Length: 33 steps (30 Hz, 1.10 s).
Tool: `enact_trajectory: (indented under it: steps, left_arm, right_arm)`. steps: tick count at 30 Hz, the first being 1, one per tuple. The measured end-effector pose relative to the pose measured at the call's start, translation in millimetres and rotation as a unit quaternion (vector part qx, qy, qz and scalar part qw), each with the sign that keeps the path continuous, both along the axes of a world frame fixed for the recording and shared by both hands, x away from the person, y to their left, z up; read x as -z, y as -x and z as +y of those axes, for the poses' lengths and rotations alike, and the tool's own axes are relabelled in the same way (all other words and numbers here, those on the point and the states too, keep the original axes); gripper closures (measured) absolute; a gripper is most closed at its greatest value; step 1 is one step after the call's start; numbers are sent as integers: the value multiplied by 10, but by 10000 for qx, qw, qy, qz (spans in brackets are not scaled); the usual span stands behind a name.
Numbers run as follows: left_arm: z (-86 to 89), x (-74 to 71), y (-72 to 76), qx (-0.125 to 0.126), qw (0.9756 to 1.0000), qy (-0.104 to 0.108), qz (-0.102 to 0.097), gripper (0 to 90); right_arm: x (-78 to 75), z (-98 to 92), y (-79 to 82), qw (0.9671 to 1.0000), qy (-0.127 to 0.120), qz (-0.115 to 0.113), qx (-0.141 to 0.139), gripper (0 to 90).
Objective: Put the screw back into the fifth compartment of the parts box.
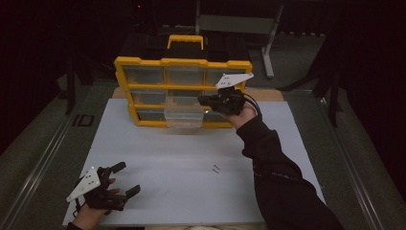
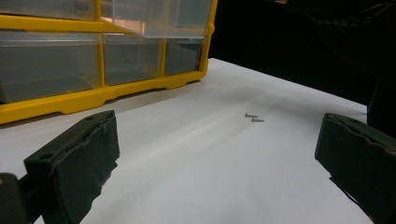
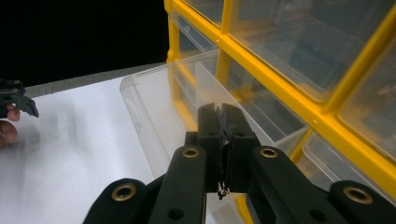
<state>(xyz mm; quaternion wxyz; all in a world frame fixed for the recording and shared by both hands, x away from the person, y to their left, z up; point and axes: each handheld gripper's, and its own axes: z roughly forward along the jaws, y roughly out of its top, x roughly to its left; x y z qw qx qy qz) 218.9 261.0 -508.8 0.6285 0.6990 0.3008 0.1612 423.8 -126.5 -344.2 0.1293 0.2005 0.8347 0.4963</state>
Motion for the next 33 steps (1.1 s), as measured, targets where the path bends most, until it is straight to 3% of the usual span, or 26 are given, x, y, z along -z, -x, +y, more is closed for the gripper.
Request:
enact_trajectory:
  steps: [7,14,25,33]
  left_arm:
    - [2,-1,0,-2,10000,10,2,5]
    - [4,-4,2,3,10000,39,1,5]
    - [3,-3,-1,19,10000,40,9,5]
    - [7,-2,-4,-2,10000,51,14,5]
  right_arm:
    - [37,127,-44,9999,10,97,-96,876]
    - [82,261,-78,9992,215,245,-225,876]
    - [155,352,-138,9978,318,564,-165,871]
    - [140,344,-142,9979,265,583,-29,727]
